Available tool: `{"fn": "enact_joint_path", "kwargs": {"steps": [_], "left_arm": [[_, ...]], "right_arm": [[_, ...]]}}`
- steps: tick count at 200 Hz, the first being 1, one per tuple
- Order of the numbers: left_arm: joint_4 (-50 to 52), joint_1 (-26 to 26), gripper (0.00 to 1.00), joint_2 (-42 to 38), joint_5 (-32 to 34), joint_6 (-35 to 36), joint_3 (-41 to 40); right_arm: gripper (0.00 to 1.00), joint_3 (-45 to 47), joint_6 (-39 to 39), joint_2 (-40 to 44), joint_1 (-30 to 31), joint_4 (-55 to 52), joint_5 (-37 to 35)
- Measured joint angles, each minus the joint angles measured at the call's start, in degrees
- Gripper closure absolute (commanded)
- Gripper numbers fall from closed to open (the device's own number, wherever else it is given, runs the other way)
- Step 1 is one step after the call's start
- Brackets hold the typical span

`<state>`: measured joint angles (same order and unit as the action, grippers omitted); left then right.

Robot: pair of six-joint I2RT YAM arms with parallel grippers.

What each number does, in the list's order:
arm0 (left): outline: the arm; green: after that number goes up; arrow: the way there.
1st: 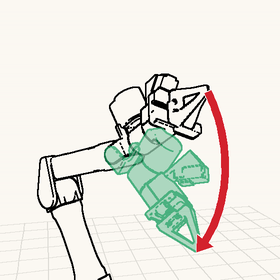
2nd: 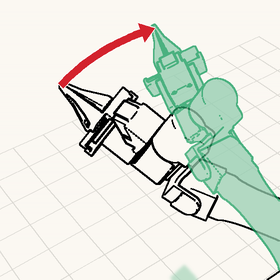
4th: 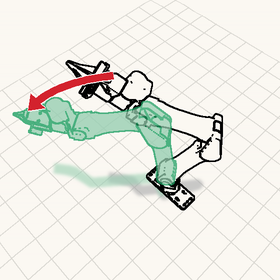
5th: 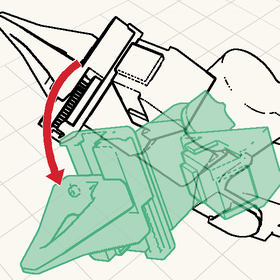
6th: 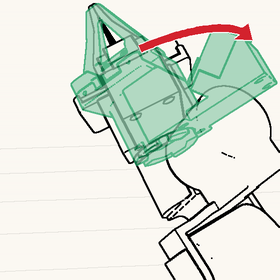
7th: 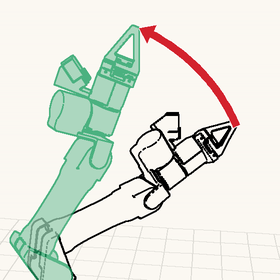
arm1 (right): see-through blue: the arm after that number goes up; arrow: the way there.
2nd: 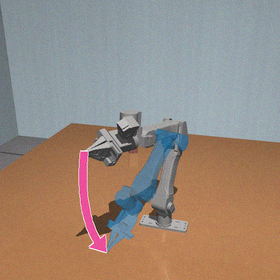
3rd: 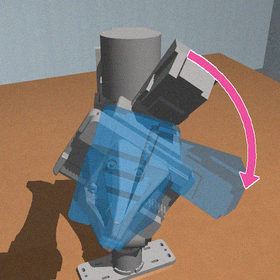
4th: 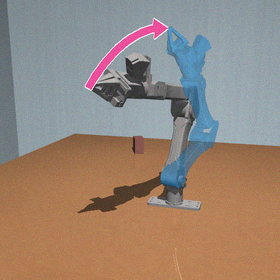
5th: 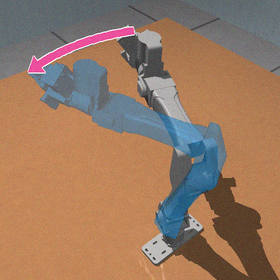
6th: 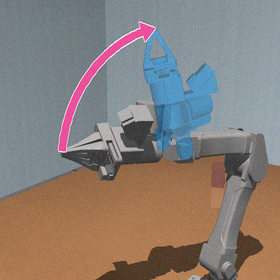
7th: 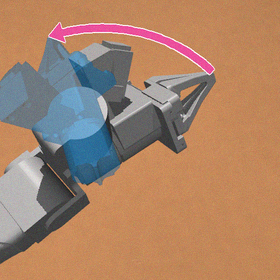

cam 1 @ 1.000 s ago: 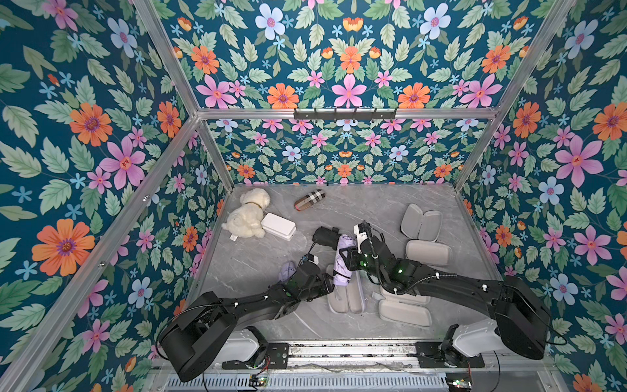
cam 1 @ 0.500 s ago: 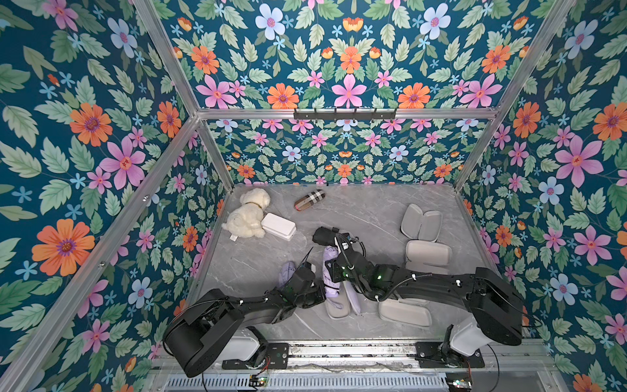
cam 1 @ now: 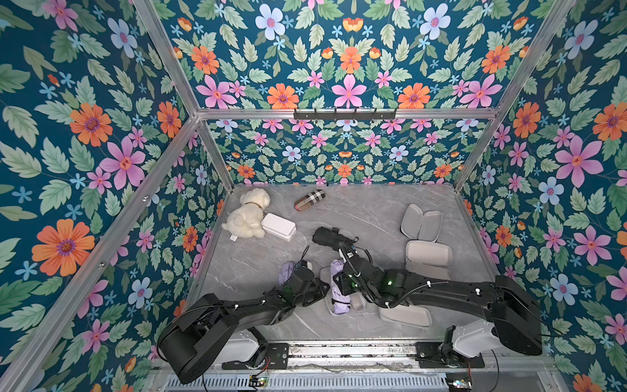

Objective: Put umbrellas into zippered umbrella sleeves
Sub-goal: Place the umbrella in the umbrella sleeve.

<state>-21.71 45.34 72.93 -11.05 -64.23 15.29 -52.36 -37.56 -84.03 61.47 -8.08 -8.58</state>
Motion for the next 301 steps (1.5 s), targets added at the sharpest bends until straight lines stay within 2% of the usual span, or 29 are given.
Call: {"fn": "enact_joint_path", "kwargs": {"steps": [26, 48, 86, 96, 114, 131, 143, 185, 208, 248, 261, 283, 301], "left_arm": [[1.7, -0.2, 0.73, -2.0, 0.7, 0.6, -0.1], [2.0, -0.2, 0.86, -2.7, 1.6, 0.8, -0.8], [-1.1, -0.1, 0.98, 0.2, 0.6, 0.3, -1.6], [-1.9, -0.1, 0.98, 0.7, 0.6, 0.2, -1.6], [-2.1, -0.1, 0.97, 0.8, 0.2, 0.2, -1.2], [-1.6, -0.1, 0.94, 0.5, 0.0, 0.4, -0.6], [-0.6, -0.2, 0.89, -0.1, 0.0, 1.4, -0.2], [4.5, -1.9, 0.75, -2.2, 0.8, 3.0, 0.0], [5.2, -2.7, 0.74, -2.5, 0.6, 3.6, -0.5], [9.4, -3.3, 0.75, -6.4, 0.6, 4.8, -0.3], [9.4, -3.5, 0.81, -7.6, 0.6, 4.8, -0.4], [7.7, -3.4, 0.89, -5.9, 0.0, 4.8, -0.9], [6.6, -3.6, 0.92, -2.7, -0.4, 4.8, -0.5]], "right_arm": [[0.86, 0.4, 0.7, -0.1, -0.3, 0.0, 1.2], [0.86, 0.8, 0.7, -1.6, 0.1, 0.4, 3.1], [0.81, -0.5, 0.4, -6.2, 0.7, 1.4, 5.7], [0.75, -0.8, 0.3, -7.1, 0.7, 1.9, 6.1], [0.55, -1.7, 0.0, -8.6, 0.7, 1.7, 6.9], [0.41, -3.9, 0.0, -10.1, 0.6, -0.7, 7.1], [0.34, -5.9, 0.0, -11.1, 0.4, -3.0, 7.5], [0.21, -8.4, 0.0, -12.3, -1.9, -9.0, 10.1], [0.22, -10.0, 0.2, -11.9, -2.3, -11.7, 11.0], [0.37, -10.8, 0.4, -12.0, -2.5, -13.7, 11.2], [0.42, -10.7, 0.0, -13.1, -2.6, -13.2, 11.7], [0.59, -10.5, -1.0, -16.3, -2.6, -12.2, 13.1], [0.64, -11.1, -1.3, -17.8, -2.7, -11.1, 14.2]]}}
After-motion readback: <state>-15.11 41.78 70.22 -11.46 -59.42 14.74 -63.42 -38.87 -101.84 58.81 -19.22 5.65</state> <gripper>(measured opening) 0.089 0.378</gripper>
